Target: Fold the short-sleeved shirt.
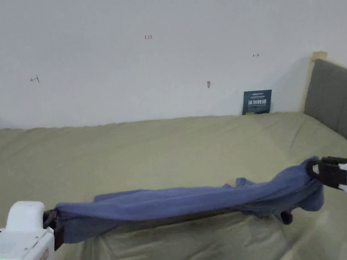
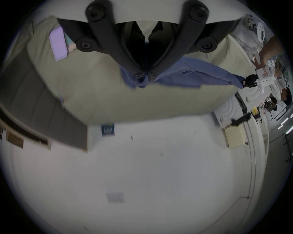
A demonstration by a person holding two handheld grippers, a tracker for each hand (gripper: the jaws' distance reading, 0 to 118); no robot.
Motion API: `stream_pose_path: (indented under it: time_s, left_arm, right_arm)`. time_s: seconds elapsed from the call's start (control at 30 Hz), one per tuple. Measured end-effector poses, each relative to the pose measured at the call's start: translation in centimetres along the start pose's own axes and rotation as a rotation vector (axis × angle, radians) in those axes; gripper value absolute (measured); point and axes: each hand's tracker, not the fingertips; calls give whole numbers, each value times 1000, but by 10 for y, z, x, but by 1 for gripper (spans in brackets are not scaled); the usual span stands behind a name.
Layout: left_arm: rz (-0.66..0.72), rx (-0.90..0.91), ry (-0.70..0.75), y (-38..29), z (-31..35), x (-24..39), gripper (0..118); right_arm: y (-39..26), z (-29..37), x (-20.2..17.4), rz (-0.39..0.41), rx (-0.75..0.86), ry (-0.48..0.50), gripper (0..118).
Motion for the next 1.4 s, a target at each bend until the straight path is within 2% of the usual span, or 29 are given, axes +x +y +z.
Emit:
stream_pose_path:
  time_s: [0.1, 0.23, 0.27, 0.3, 0.33, 0.37, 0.4, 0.43, 0.5, 0.53, 0.63, 0.8, 0.87, 0.9, 0.93, 0.97, 1.0, 1.03, 1.07, 1.1, 1.17, 1.2, 1.3, 1.33, 1.37, 1.4]
  left_arm:
    - [-34, -138, -5, -81, 13, 13, 0]
    - [-65, -290, 20, -145, 7, 19, 0]
    - [-55, -302, 7, -152, 7, 20, 2]
    - [-49, -299, 10, -158, 3, 15, 11]
    - [-35, -287, 6, -161, 3, 12, 46]
    - [-2, -267, -10, -159, 5, 10, 86]
    - [31, -263, -38, -156, 6, 6, 110]
    - [34, -266, -45, -155, 10, 5, 113]
    - [76, -169, -49, -146, 33, -2, 113]
    - [96, -160, -56, -141, 43, -4, 113]
    - [110, -71, -90, -125, 95, 1, 113]
    - [104, -106, -81, -118, 136, 12, 113]
    - [76, -120, -70, -123, 137, 14, 101]
    - [65, -127, -85, -126, 135, 14, 82]
    - [61, -138, -92, -128, 132, 14, 35]
    - [46, -180, -73, -135, 122, 11, 6]
    - [21, -220, -36, -140, 116, 12, 5]
    - [34, -210, -66, -140, 112, 10, 5]
    - [58, -233, -99, -141, 109, 8, 4]
    - [76, -243, -98, -142, 104, 7, 4]
    - [67, -270, -92, -144, 93, 5, 3]
    - [50, -284, -74, -145, 86, 3, 3]
    - [25, -311, -76, -152, 61, -10, 4]
    - [18, -319, -80, -155, 51, -15, 11]
    - [1, -338, -89, -159, 40, -21, 36]
    - [-20, -349, -93, -162, 31, -24, 76]
  right_arm:
    - [-104, -3, 10, -62, -128, -29, 2]
    - [-185, -19, 12, -76, -276, -124, 2]
    - [-196, -22, 12, -79, -275, -138, 2]
    - [-203, -25, 12, -79, -270, -151, 3]
    - [-205, -26, 12, -84, -260, -153, 15]
    - [-207, -23, 13, -107, -241, -155, 44]
    - [-205, -23, 15, -130, -240, -137, 84]
    - [-202, -23, 16, -150, -247, -114, 118]
    - [-195, -10, 11, -153, -250, -102, 118]
    - [-189, 3, 6, -147, -157, -98, 118]
    - [-176, 40, -13, -147, -84, -13, 118]
    - [-169, 84, -47, -110, -20, 36, 118]
    - [-173, 90, -56, -100, -11, 60, 118]
    - [-177, 87, -60, -82, -22, 69, 118]
    - [-181, 87, -64, -61, -34, 73, 112]
    - [-185, 86, -67, -35, -49, 69, 99]
    - [-188, 84, -70, -9, -66, 60, 71]
    - [-191, 80, -72, 14, -88, 38, 19]
    - [-194, 75, -75, 29, -120, -4, 0]
    - [-197, 73, -74, 30, -137, -38, 0]
    - [-198, 68, -68, -32, -160, 35, 0]
    - [-199, 67, -67, -49, -157, 23, 0]
    - [-198, 63, -64, -45, -167, 1, 0]
    - [-198, 63, -62, -56, -170, 1, 0]
    - [-197, 62, -60, -67, -173, 2, 0]
    - [-197, 61, -59, -72, -179, 1, 0]
